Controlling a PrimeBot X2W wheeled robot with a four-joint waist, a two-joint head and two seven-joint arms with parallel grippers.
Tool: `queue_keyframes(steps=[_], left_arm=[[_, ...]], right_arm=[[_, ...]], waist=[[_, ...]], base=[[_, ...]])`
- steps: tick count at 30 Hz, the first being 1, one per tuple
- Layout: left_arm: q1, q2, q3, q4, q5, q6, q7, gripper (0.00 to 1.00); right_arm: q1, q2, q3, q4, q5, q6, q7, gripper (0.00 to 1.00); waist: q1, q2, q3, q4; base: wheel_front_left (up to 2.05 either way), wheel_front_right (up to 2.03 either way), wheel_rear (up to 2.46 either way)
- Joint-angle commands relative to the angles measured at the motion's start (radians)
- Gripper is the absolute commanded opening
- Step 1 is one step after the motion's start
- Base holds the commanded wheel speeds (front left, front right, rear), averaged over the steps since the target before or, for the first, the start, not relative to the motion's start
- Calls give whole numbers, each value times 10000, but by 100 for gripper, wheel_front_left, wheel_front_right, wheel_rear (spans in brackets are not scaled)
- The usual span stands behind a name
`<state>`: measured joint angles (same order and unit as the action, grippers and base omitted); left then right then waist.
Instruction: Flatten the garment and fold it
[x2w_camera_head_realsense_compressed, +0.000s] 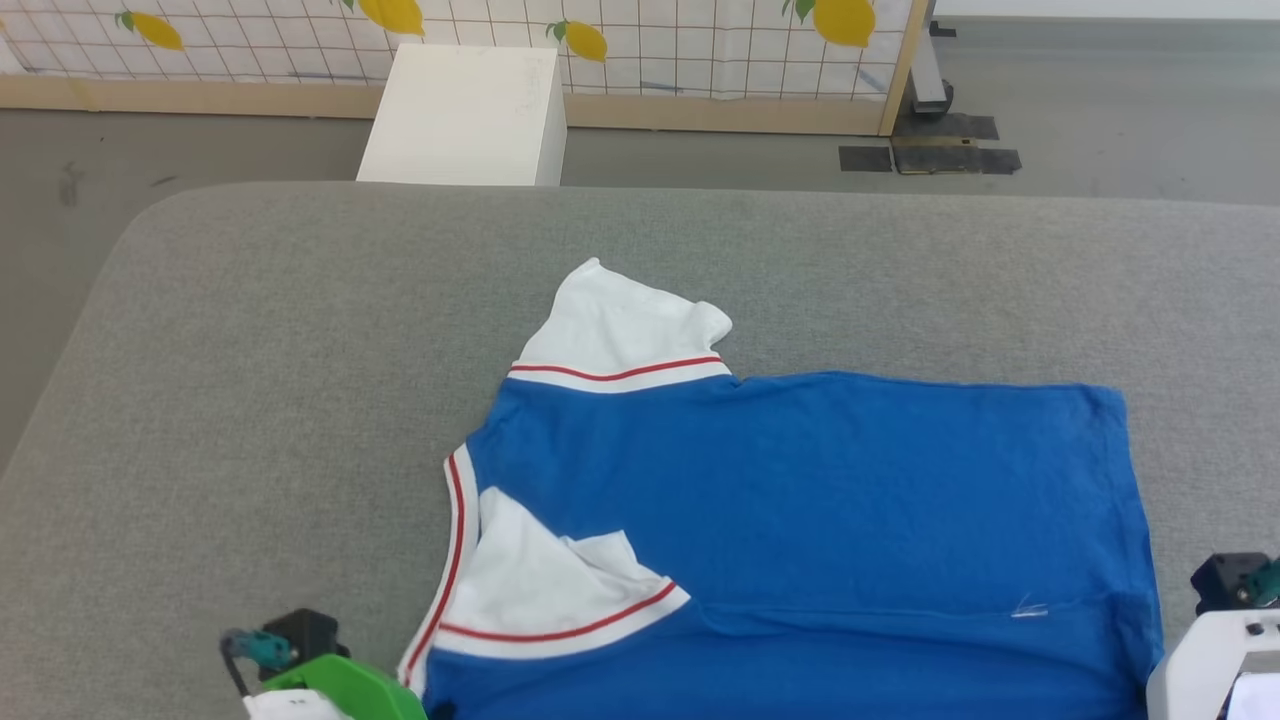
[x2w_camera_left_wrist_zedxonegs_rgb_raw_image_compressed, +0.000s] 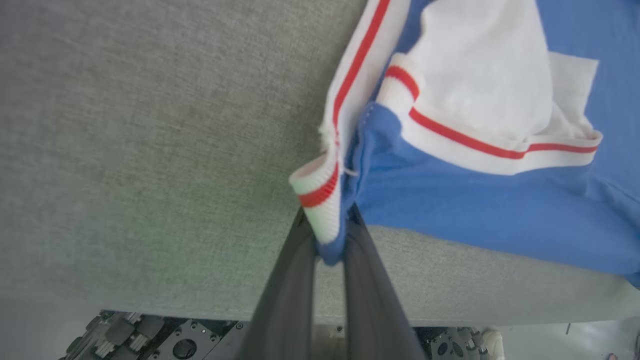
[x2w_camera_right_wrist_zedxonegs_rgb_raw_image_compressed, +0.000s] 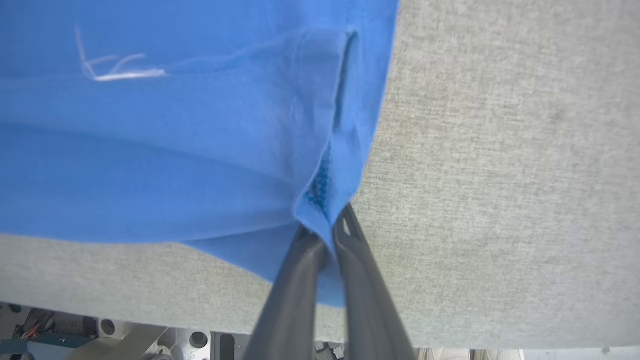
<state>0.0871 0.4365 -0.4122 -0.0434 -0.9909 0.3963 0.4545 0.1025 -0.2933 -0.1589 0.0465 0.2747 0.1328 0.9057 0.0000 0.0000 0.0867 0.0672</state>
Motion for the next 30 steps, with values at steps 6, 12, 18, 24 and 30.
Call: queue_keyframes(steps=[6, 12, 18, 24, 30], left_arm=[[-262, 3, 18, 715, -270, -222, 213, 100], [-507, 540, 359, -122, -172, -168, 267, 100], [-1272, 827, 882, -1656, 33, -256, -81, 100], [-2457, 498, 983, -1767, 979, -735, -1560, 100], [-3736, -168, 760, -548, 2451, -1484, -4203, 100]], right_arm=[[-194, 140, 20, 807, 56, -21, -655, 100], [-378, 83, -326, 289, 540, -21, -986, 100], [-901, 4, -1039, -914, 1228, -21, -1506, 100], [-1794, -134, -1334, -1532, 1450, -21, -2692, 100], [-2333, -424, -1135, -1466, 1390, -21, -4189, 100]], waist=[[0, 0, -186, -49], [0, 0, -401, -95], [0, 0, -486, -175], [0, 0, -315, -323], [0, 0, 158, -349]], base=[[0, 0, 0], [0, 0, 0], [0, 0, 0], [0, 0, 0], [0, 0, 0]])
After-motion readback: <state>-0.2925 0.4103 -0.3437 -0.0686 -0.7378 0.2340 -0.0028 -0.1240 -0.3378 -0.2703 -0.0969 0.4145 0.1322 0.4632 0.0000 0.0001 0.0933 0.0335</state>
